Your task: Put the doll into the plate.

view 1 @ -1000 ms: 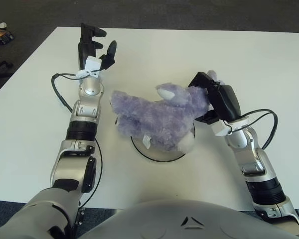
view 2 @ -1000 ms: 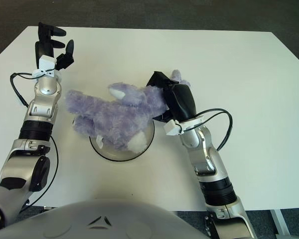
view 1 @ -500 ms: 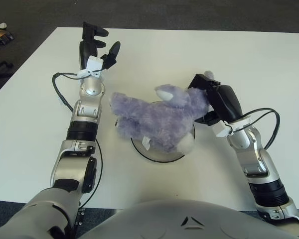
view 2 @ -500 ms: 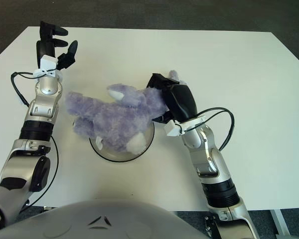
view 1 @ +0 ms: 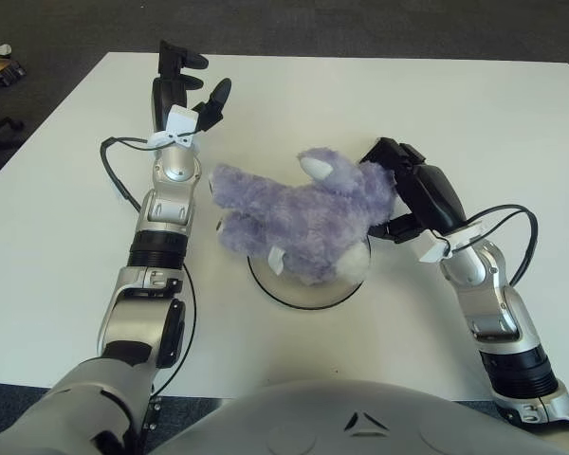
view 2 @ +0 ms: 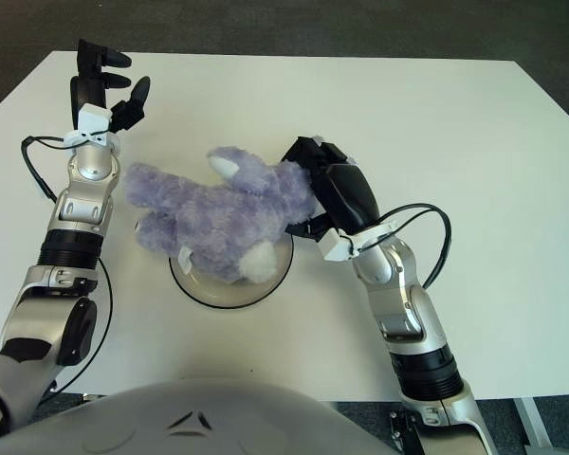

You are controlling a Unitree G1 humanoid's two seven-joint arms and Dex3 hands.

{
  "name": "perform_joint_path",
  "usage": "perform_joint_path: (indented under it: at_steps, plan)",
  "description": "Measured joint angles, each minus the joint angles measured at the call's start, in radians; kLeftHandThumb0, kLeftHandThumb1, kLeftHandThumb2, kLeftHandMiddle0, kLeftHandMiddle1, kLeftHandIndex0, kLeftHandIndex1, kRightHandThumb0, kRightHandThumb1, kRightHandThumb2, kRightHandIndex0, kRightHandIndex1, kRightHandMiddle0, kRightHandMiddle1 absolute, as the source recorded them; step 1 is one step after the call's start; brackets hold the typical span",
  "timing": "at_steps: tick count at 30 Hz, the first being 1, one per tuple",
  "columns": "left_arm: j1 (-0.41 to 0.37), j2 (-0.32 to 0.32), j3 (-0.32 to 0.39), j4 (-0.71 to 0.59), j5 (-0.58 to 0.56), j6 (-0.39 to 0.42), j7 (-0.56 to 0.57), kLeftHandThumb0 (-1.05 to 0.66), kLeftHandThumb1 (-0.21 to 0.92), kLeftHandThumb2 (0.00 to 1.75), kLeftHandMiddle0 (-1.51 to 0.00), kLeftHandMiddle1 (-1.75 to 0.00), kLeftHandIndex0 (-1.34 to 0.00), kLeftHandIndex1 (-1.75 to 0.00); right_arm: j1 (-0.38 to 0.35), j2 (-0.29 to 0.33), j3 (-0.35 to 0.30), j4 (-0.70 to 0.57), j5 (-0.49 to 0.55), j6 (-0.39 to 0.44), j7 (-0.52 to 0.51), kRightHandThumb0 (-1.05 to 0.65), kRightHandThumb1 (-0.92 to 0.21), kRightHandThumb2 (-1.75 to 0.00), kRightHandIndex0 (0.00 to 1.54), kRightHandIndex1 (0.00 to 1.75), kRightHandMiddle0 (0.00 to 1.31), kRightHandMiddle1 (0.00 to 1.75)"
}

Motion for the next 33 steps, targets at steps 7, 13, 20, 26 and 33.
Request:
perform_joint_path:
  at_steps: [7,13,20,26,33]
  plan:
    - [0.002,0.000,-0.003,0.000,0.011,0.000,0.000,0.00,0.84,0.56,-0.29,-1.46,-0.26,-1.75,0.004,-0.004,-0.012,-0.030,0.000,0.025,0.033,0.18,-0.03,-1.57,0.00,0.75,0.00,1.32]
    - [0.003,0.000,-0.004,0.000,0.012,0.000,0.000,0.00,0.82,0.60,-0.28,-1.48,-0.27,-1.75,0.008,-0.013,-0.025,-0.043,-0.003,0.035,0.043,0.17,-0.02,-1.55,0.00,0.71,0.00,1.28]
    - [0.004,0.000,-0.004,0.000,0.014,0.000,0.002,0.00,0.80,0.63,-0.28,-1.49,-0.28,-1.75,0.027,-0.034,-0.060,-0.096,-0.001,0.063,0.076,0.18,-0.02,-1.56,0.00,0.70,0.00,1.26]
    - [0.006,-0.002,-0.004,0.000,0.016,0.000,0.007,0.00,0.78,0.66,-0.30,-1.48,-0.29,-1.75,0.046,-0.053,-0.102,-0.167,0.040,0.144,0.165,0.19,-0.05,-1.57,0.00,0.64,0.00,1.31]
    - [0.008,-0.004,-0.007,0.000,0.028,0.003,0.019,0.00,0.76,0.68,-0.31,-1.48,-0.31,-1.75,0.048,-0.104,-0.138,-0.231,0.034,0.210,0.236,-0.05,-0.08,-1.45,0.00,0.67,0.00,1.35]
